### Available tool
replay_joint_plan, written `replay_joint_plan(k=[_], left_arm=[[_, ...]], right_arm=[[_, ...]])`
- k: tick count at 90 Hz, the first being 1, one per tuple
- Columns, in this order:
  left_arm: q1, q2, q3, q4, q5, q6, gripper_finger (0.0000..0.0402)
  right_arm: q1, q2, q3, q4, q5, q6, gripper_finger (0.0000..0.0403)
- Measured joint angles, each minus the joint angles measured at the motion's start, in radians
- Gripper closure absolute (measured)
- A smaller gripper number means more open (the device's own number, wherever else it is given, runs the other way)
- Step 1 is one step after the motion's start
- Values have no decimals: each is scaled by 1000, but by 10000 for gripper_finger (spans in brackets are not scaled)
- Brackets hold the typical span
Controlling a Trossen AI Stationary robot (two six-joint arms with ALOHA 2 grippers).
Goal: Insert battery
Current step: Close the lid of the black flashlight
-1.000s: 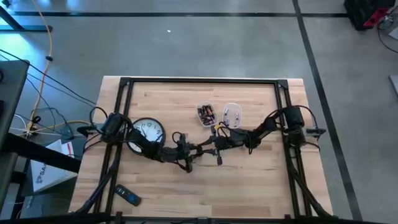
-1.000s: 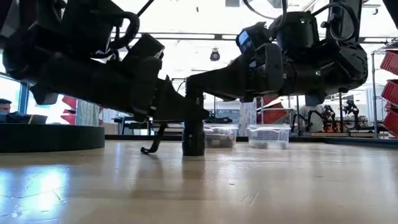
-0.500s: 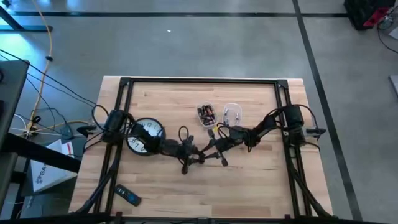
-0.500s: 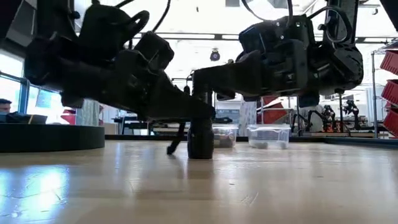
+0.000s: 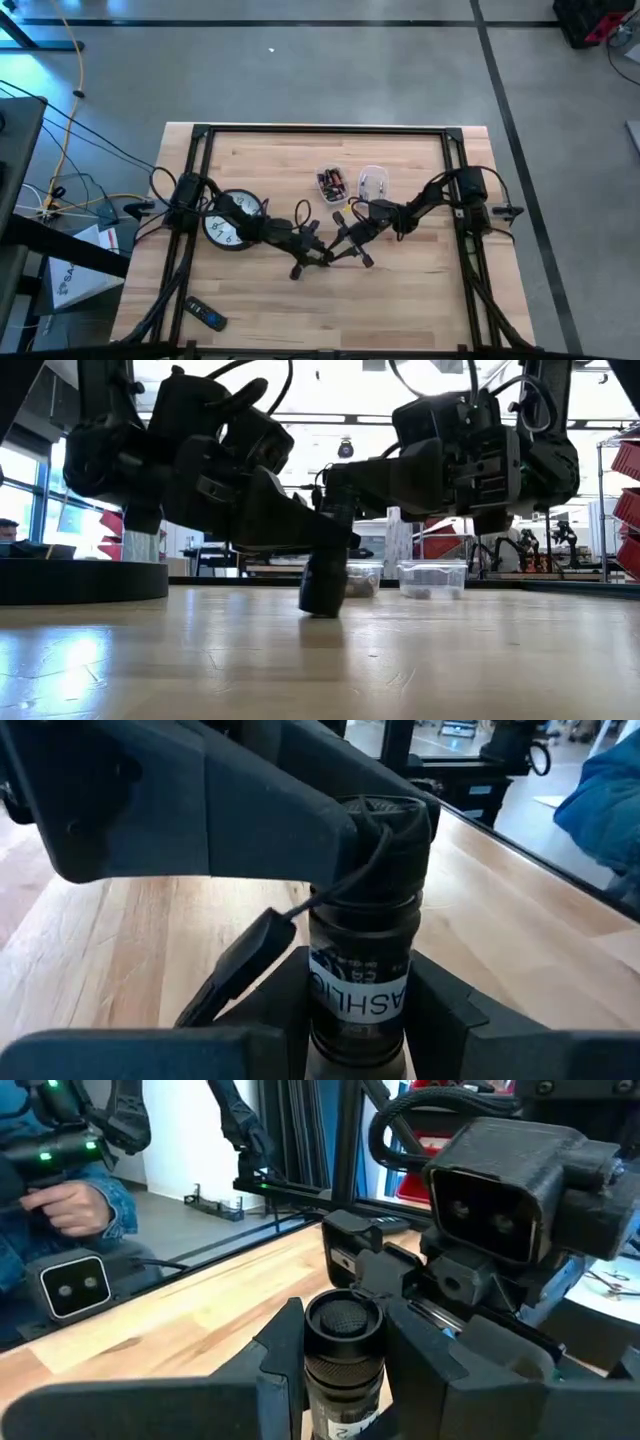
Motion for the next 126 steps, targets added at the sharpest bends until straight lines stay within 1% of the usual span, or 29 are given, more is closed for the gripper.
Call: replay_joint_plan(k=[5,17,32,39,54,75,91,119,126], left_arm=[[-5,0,0,-1,-22,3,309],[-16,0,0,-2,-93,6,309],[-34,-2,-16,10,-213,-12,309],[-39,-4,-34,30,-269,-30,309],[-43,-5,-73,81,-350,-59,309],[-45,-7,-78,76,-462,-85,309],[-46,-7,-78,71,-577,-88,309],[-44,-7,-77,43,-703,-95,309],[-33,-7,-77,40,-735,-98,309]], right_arm=[[0,0,0,0,9,2,328],[1,-1,-1,-6,67,6,328],[1,-2,-1,-8,145,13,328],[1,-2,0,-9,197,16,328],[0,-2,2,-17,288,8,328],[0,-2,2,-16,402,15,328],[1,-2,3,-16,526,13,328],[2,-2,4,-18,687,-1,328],[2,-2,5,-18,749,1,328]])
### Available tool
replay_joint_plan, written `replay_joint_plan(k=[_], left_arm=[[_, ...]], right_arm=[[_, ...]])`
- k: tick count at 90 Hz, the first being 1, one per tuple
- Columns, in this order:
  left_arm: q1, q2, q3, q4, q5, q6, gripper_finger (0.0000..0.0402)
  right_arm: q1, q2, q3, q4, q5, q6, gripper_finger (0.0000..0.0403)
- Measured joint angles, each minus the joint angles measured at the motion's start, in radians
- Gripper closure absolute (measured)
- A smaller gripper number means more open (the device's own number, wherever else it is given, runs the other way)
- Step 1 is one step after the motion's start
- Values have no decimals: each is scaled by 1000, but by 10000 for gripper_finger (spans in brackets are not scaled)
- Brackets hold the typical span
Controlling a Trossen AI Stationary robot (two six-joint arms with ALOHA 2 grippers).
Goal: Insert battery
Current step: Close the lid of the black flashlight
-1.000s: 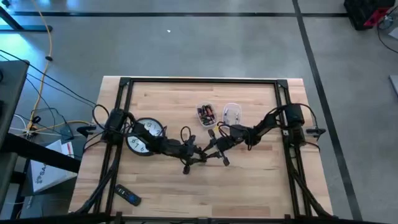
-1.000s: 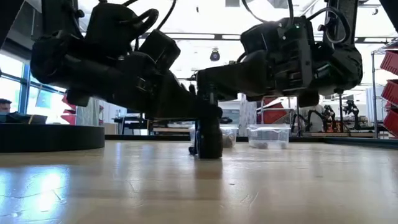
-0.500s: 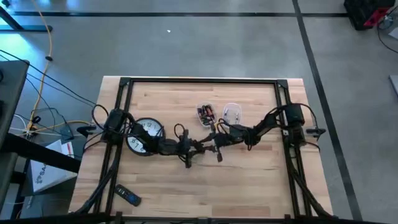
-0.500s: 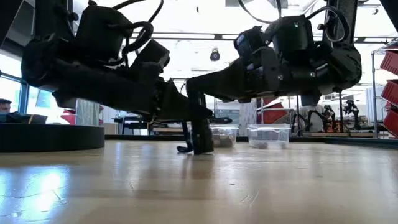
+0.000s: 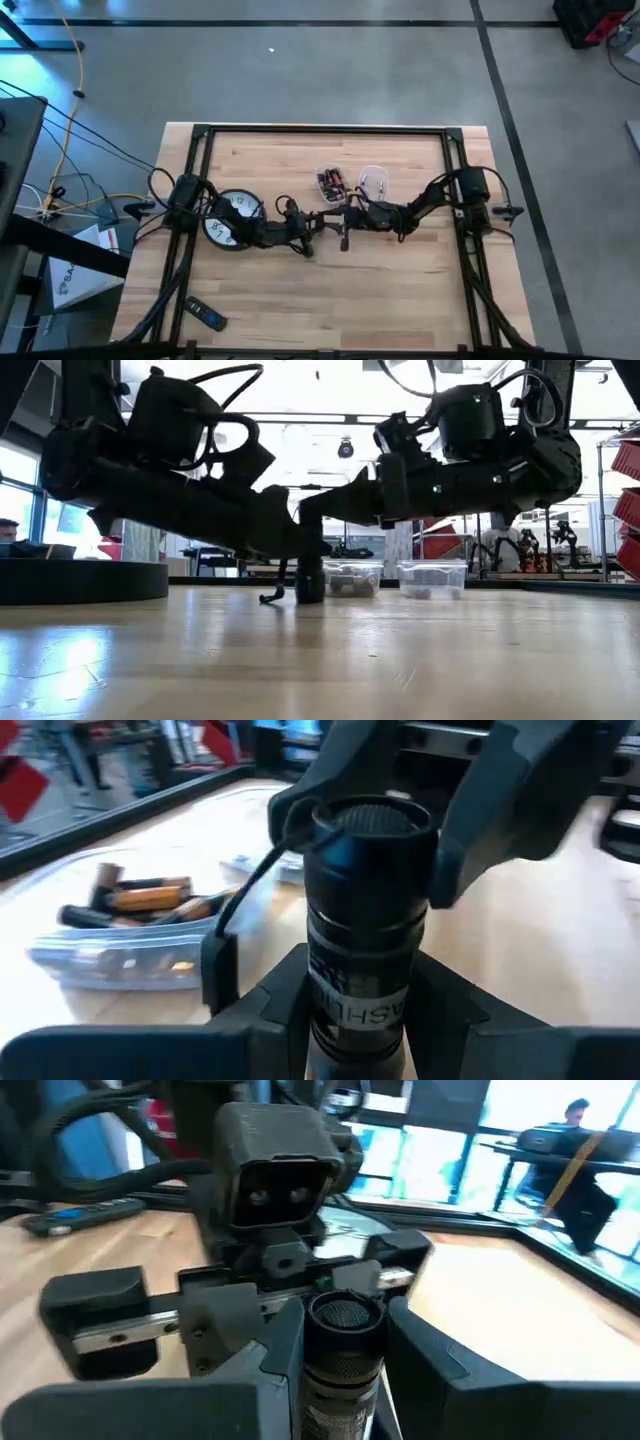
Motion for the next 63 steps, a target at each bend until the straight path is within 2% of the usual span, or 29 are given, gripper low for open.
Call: replay_joint_plan(k=[14,37,63], left_arm=[[21,0,9,-14,-59,-12,309],[24,0,67,-131,-171,-9,309],[13,-2,68,-140,-156,-8,309]], right_arm=[[0,1,13,-8,128,28,328],[35,2,78,-70,320,59,328],[59,-10,91,-106,321,85,305]])
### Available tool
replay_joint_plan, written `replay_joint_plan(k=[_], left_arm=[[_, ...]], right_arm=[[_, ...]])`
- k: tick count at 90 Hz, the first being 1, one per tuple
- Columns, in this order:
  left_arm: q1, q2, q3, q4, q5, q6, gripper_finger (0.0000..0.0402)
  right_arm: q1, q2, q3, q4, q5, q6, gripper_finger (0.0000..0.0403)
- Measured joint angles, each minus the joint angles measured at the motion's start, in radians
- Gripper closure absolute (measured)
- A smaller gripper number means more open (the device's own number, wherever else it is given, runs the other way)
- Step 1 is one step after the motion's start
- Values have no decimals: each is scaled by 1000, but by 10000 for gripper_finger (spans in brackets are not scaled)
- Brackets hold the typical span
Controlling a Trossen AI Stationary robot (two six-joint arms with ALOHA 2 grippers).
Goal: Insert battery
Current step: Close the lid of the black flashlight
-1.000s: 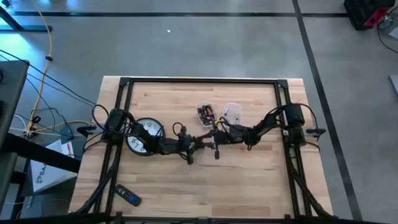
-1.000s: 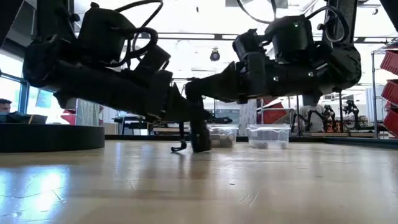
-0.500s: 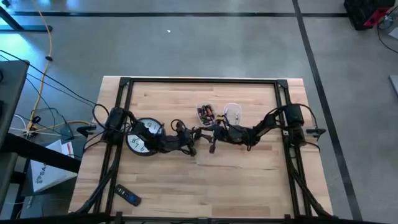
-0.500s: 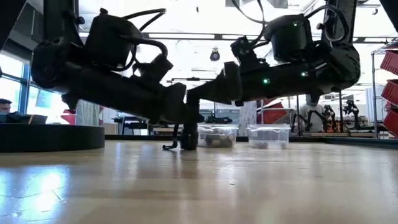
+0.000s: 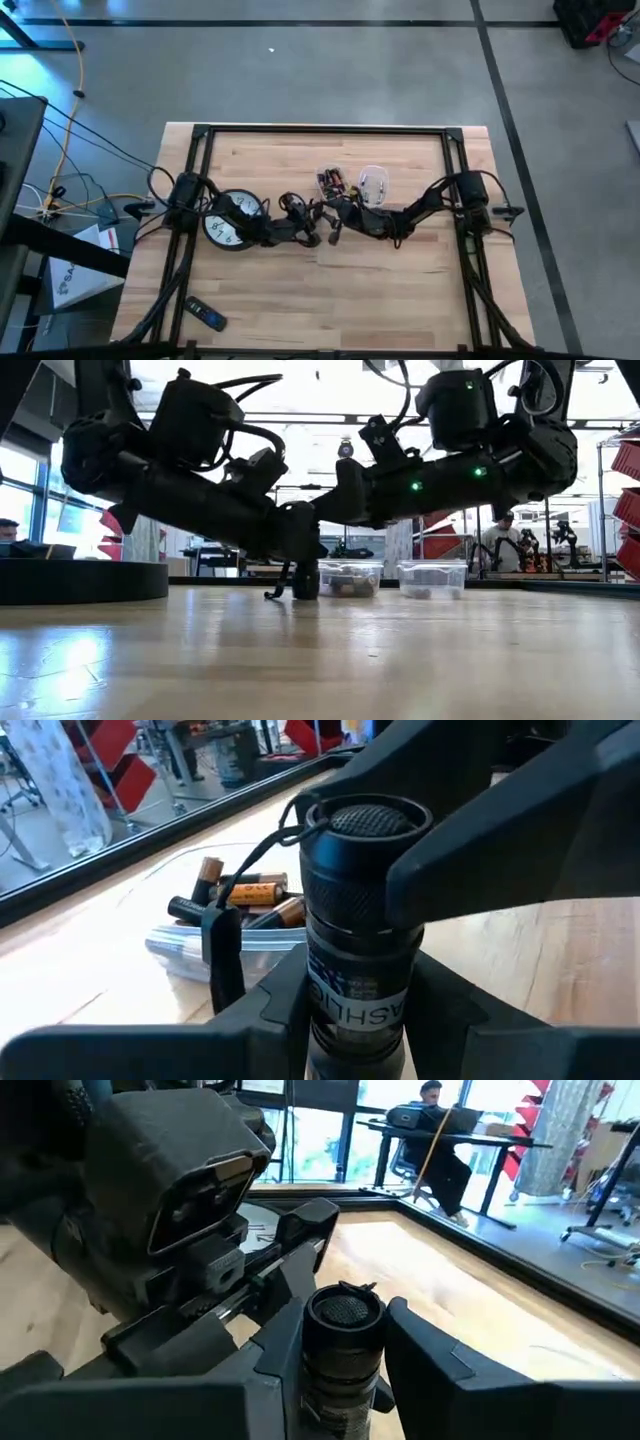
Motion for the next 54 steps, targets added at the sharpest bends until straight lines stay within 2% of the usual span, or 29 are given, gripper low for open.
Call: replay_joint_plan(k=[30,41,54], left_arm=[[-15,0,5,7,46,-14,309],[-35,0,6,7,59,-20,309],[-58,0,4,0,92,-36,309]], right_arm=[[1,-119,0,-218,-66,28,251],[22,-184,0,-338,-75,30,228],[48,-289,10,-515,-142,29,198]])
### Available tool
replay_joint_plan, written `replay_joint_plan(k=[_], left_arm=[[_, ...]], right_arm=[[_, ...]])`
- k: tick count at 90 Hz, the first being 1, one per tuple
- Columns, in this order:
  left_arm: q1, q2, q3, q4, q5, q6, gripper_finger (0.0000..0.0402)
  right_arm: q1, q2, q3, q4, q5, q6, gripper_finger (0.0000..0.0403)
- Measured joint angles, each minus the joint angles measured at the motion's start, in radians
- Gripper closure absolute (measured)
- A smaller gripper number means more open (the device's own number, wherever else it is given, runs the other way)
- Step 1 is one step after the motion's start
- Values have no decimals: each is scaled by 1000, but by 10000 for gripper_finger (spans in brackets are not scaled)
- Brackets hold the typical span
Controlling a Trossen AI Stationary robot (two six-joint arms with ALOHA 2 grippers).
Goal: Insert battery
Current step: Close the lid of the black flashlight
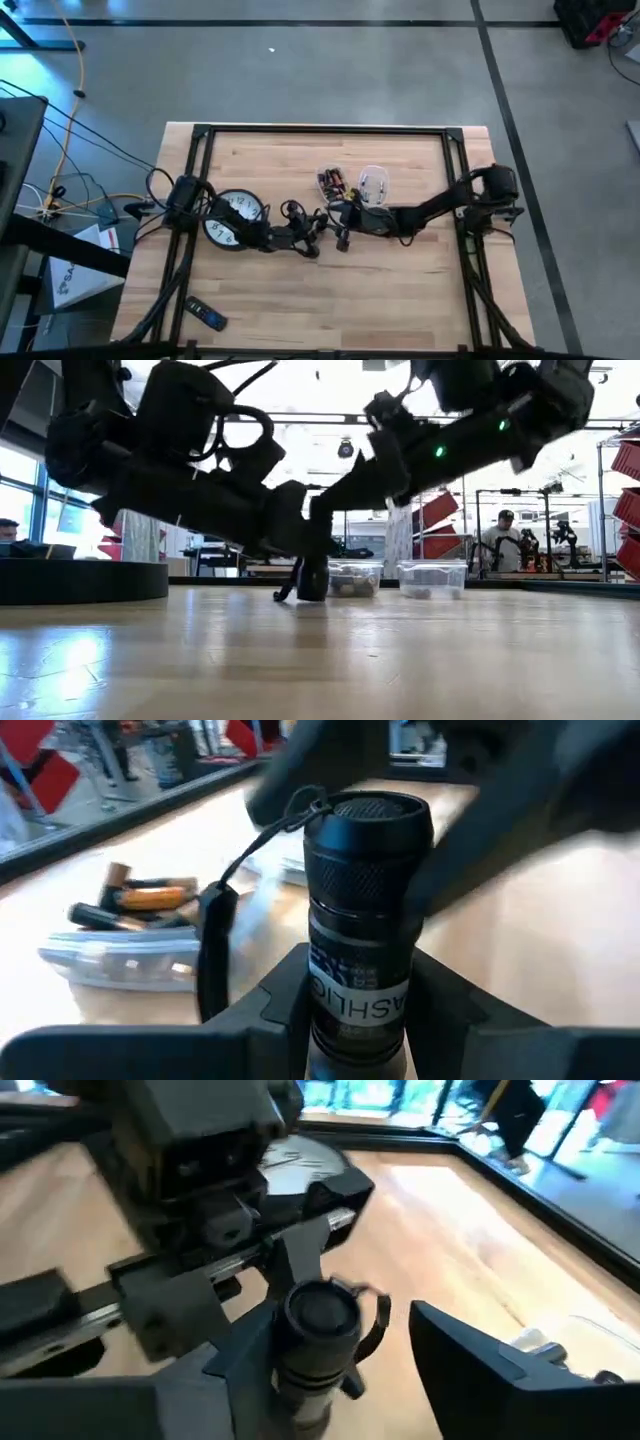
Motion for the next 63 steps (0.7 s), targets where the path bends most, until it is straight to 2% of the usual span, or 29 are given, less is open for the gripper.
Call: replay_joint_plan(k=[19,32,40,50,63], left_arm=[[-31,0,0,-2,73,-42,309],[-77,0,14,-8,129,-42,309],[-103,2,39,-21,180,-38,309],[-123,2,94,-54,283,-20,309],[-138,18,204,-205,371,-1,309]], right_arm=[[35,-142,90,-427,-82,-9,154],[74,-194,176,-629,-235,-67,137],[116,-194,255,-771,-298,-137,135],[176,-166,377,-943,-319,-224,138],[246,-94,550,-1118,-323,-311,146]])
